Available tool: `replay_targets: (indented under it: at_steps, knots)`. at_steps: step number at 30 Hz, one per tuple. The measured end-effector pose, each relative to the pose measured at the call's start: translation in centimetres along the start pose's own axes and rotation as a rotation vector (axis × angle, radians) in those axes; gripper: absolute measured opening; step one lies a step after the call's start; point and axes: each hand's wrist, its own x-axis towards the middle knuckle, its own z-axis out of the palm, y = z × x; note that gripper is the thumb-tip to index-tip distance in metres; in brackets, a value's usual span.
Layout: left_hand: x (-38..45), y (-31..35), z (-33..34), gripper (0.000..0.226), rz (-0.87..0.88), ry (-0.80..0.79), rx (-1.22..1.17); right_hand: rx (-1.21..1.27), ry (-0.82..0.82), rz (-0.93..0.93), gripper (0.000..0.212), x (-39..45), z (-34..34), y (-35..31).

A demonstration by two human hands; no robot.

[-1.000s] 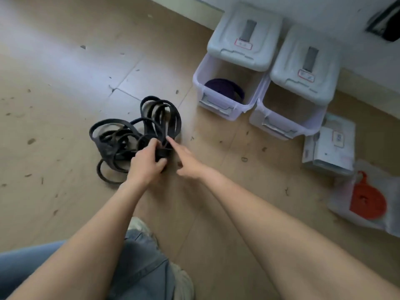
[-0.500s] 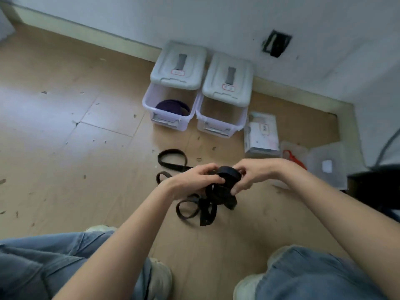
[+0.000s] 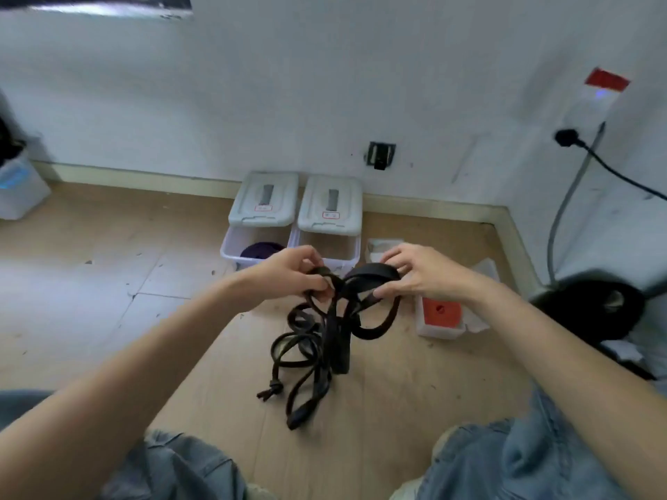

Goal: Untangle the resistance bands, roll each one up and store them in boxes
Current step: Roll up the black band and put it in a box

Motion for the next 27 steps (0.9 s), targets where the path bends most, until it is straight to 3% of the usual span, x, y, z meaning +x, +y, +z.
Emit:
replay_targets:
  at_steps: [3,6,8,11,15,17,18,20,21,23,25,27]
  knots:
    - [-2.5,3.2,-1.7,0.013,0.136,0.105,-0.282,0.325,0.012,-0.123,0.013,-2.5,-3.4,-2.8]
    - [-3.3,5.6,-2.4,0.010,0.208,0.179,-0.255,0.503,0.130,-0.233,0.032,-3.4,-5.1,-4.1]
    - [-3.0,6.2,-2.1,0.011,0.174,0.167,-0.001,0.451,0.206,-0.217,0.036,-3.3,-5.0,-4.4]
    - [-2.6,4.6,-1.1,0.015,0.103,0.142,0.533,0.172,0.223,-0.104,0.019,-2.6,-3.4,-3.8]
    - [-1.9,2.9,-0.4,0.027,0.017,-0.018,0.536,0.224,0.312,-0.080,0.019,-1.6,-2.4,-3.3]
    - [-0.9,2.5,0.1,0.026,0.014,-0.039,0.716,0.266,0.403,-0.073,0.020,-1.6,-2.6,-3.2]
    - [-0.6,2.3,0.2,0.032,-0.028,-0.035,0.839,0.276,0.449,-0.068,0.019,-1.7,-2.8,-3.1]
    - [0.0,1.3,0.1,0.070,-0.182,-0.053,1.033,0.252,0.443,-0.091,0.020,-2.2,-3.0,-3.2]
    - [0.2,1.1,0.1,0.092,-0.202,-0.069,0.993,0.218,0.374,-0.124,0.021,-2.4,-2.9,-3.5]
    - [0.3,2.0,0.4,0.104,0.010,-0.108,0.579,0.118,0.207,-0.227,0.020,-2.7,-2.5,-4.3]
    - [0.3,3.2,1.6,0.075,0.270,-0.131,0.127,0.049,0.218,-0.345,0.022,-3.0,-2.1,-5.3]
    - [0.3,3.4,3.5,0.035,0.340,-0.088,-0.112,0.152,0.373,-0.426,0.031,-3.3,-2.3,-6.0]
